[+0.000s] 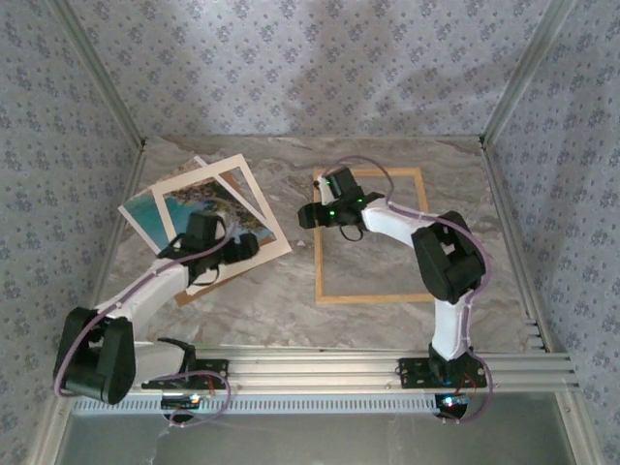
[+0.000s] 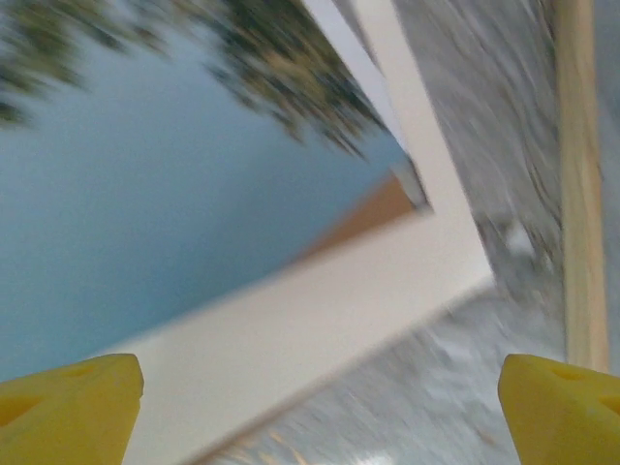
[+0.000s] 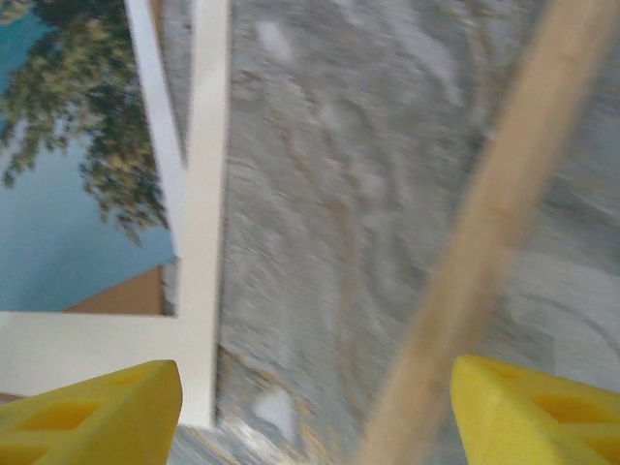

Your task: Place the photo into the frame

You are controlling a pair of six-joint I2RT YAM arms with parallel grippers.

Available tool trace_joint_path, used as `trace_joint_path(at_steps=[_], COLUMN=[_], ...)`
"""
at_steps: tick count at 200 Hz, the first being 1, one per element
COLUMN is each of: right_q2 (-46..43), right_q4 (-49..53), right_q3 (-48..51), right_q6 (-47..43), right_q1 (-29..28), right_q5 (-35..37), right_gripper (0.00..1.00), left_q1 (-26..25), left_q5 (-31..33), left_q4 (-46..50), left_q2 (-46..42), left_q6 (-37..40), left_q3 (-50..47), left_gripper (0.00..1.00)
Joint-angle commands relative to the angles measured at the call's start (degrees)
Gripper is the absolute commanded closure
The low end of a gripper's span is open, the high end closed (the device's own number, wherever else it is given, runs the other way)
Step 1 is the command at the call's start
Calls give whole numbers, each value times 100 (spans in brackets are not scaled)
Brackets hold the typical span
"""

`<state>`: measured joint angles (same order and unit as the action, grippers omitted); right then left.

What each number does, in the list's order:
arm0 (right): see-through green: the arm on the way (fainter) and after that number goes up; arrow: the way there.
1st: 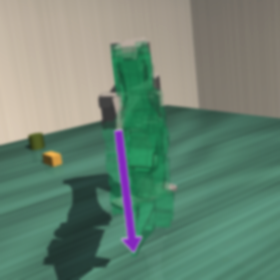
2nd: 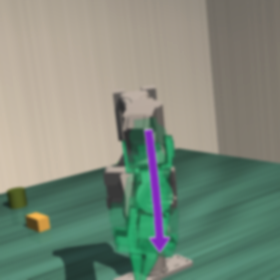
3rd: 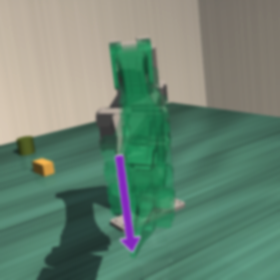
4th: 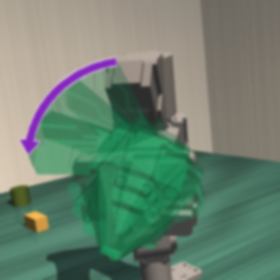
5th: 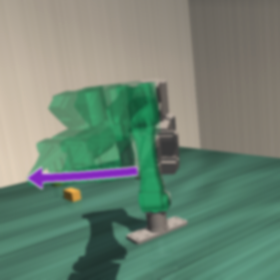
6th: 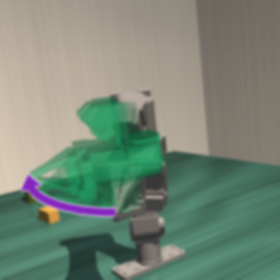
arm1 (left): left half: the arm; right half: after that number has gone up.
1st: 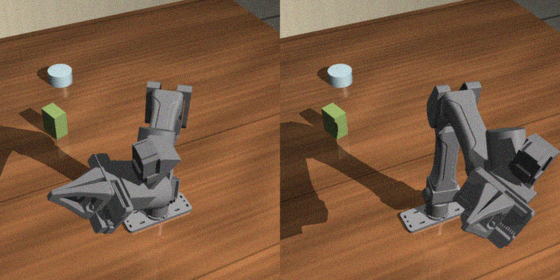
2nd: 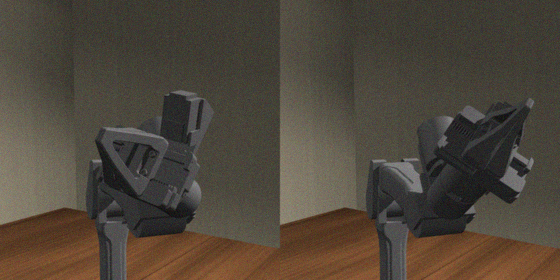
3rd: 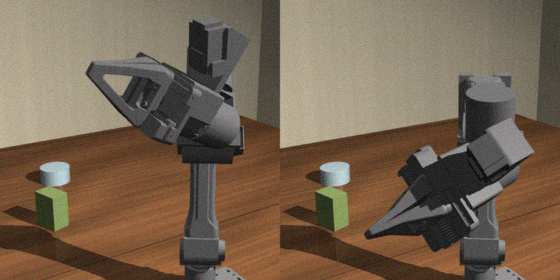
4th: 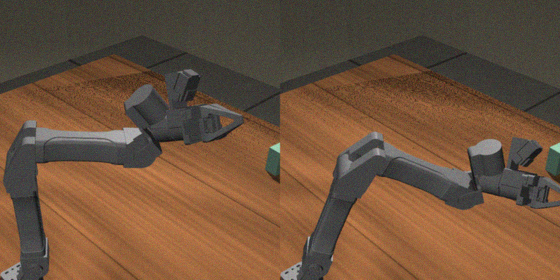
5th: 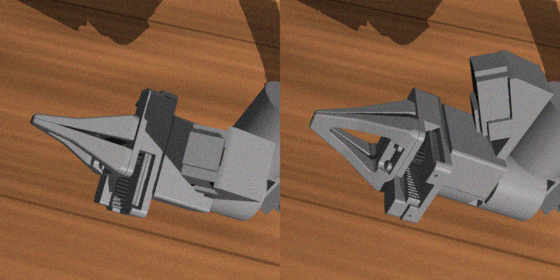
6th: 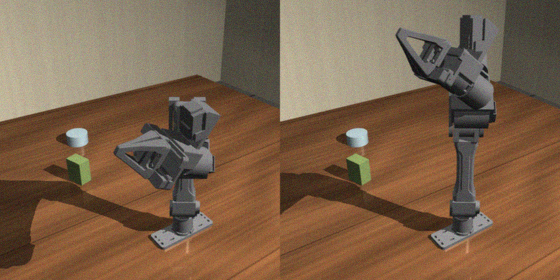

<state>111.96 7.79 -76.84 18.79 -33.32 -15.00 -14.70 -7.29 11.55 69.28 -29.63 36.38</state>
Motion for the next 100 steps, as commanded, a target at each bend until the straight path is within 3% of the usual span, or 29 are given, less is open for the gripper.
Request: trace_joint_path(at_steps=[1, 47, 100], right_q2=[417, 1531, 2666], right_q4=[-46, 271, 951], right_q3=[-577, -1970, -3605], right_q6=[429, 939, 1338], right_q1=[-260, -504, -565], right_q5=[90, 262, 308], right_gripper=[28, 34, 35], left_q1=[785, 2162, 2662], left_q5=[630, 762, 830], left_q4=[-283, -578, 181], left_q2=[55, 1145, 2566], left_q6=[-296, -348, 80], left_q3=[122, 830, 1990], left_gripper=[4, 2, 1])
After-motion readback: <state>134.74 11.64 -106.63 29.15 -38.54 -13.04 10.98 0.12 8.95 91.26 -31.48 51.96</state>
